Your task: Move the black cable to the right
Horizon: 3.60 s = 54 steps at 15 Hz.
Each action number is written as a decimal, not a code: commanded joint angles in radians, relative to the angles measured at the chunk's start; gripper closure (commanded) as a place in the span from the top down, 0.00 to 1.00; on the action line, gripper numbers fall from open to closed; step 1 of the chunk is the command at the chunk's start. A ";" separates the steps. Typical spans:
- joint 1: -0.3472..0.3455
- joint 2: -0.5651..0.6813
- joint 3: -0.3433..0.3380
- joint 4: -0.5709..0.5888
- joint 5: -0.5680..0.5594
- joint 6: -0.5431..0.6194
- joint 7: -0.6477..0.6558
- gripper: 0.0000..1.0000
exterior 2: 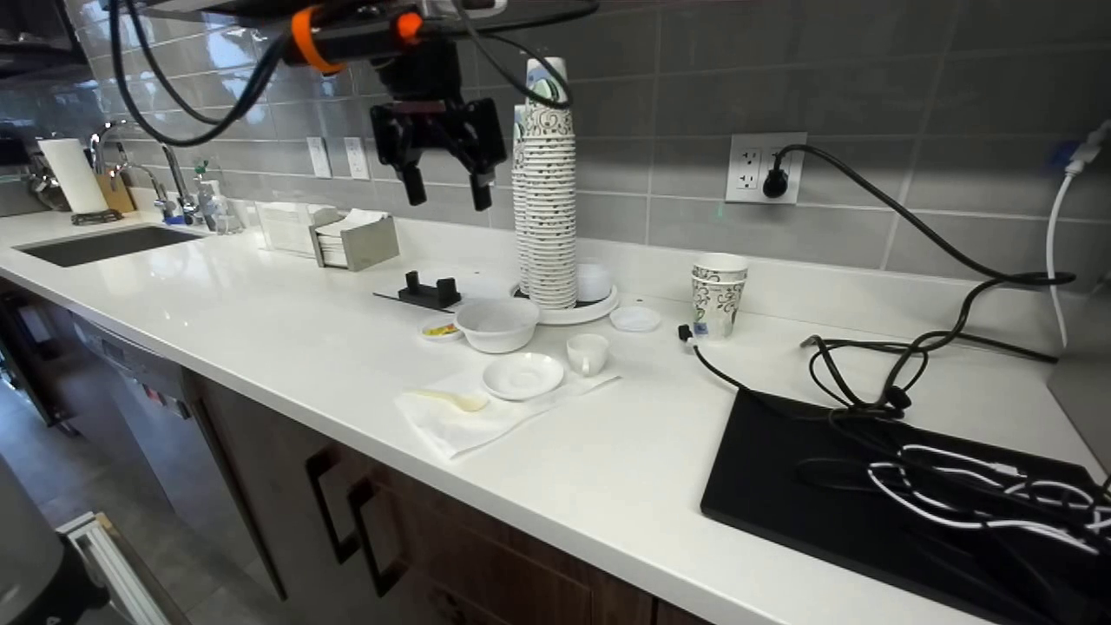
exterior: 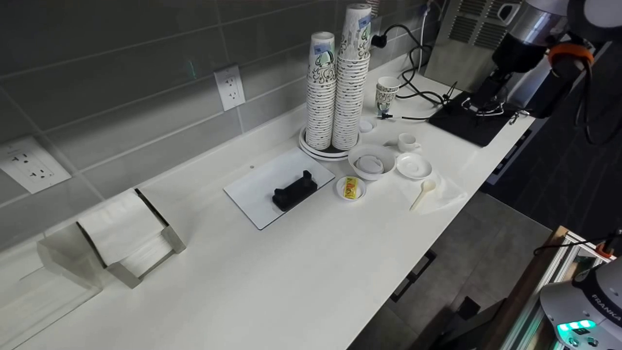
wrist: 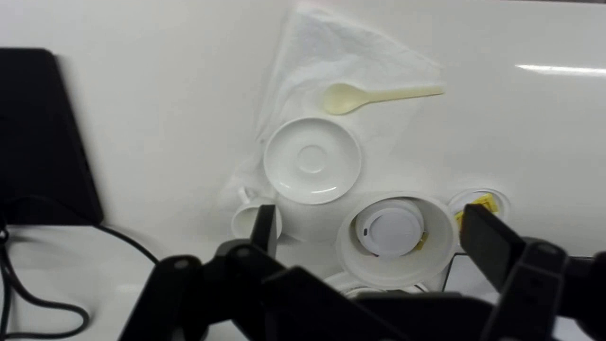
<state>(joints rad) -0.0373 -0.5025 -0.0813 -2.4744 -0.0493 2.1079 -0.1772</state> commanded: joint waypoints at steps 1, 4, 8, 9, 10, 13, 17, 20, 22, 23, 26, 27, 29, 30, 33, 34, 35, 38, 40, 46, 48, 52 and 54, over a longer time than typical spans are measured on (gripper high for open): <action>-0.011 0.200 -0.066 0.130 -0.084 0.089 -0.186 1.00; -0.017 0.354 -0.129 0.230 -0.062 0.149 -0.318 1.00; -0.052 0.533 -0.170 0.308 0.030 0.267 -0.485 1.00; -0.070 0.578 -0.170 0.323 0.058 0.331 -0.544 1.00; -0.090 0.621 -0.165 0.346 0.116 0.372 -0.601 1.00; -0.119 0.595 -0.135 0.310 0.076 0.367 -0.558 1.00; -0.124 0.620 -0.131 0.336 0.077 0.371 -0.566 1.00; -0.138 0.679 -0.112 0.373 0.114 0.403 -0.619 1.00; -0.169 0.756 -0.088 0.415 0.174 0.449 -0.689 1.00; -0.188 0.792 -0.073 0.427 0.196 0.515 -0.734 1.00; -0.283 0.902 0.008 0.492 0.281 0.622 -0.883 1.00; -0.324 0.938 0.046 0.517 0.307 0.643 -0.936 1.00; -0.395 1.001 0.110 0.572 0.331 0.633 -1.011 1.00; -0.425 1.026 0.137 0.597 0.337 0.612 -1.045 0.98; -0.494 1.092 0.200 0.669 0.340 0.612 -1.130 0.65; -0.509 1.106 0.211 0.688 0.337 0.599 -1.145 0.58; -0.520 1.120 0.220 0.708 0.334 0.582 -1.157 0.51; -0.535 1.152 0.228 0.754 0.326 0.518 -1.182 0.29; -0.532 1.166 0.220 0.780 0.327 0.473 -1.183 0.16; -0.478 1.120 0.132 0.814 0.301 0.253 -1.029 0.01; -0.472 1.077 0.098 0.808 0.300 0.146 -0.989 0.01; -0.502 0.956 0.051 0.764 0.334 -0.029 -1.001 0.01; -0.510 0.910 0.008 0.760 0.322 -0.136 -1.018 0.01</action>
<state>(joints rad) -0.5385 0.5028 -0.0238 -1.6670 0.2563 2.0954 -1.1836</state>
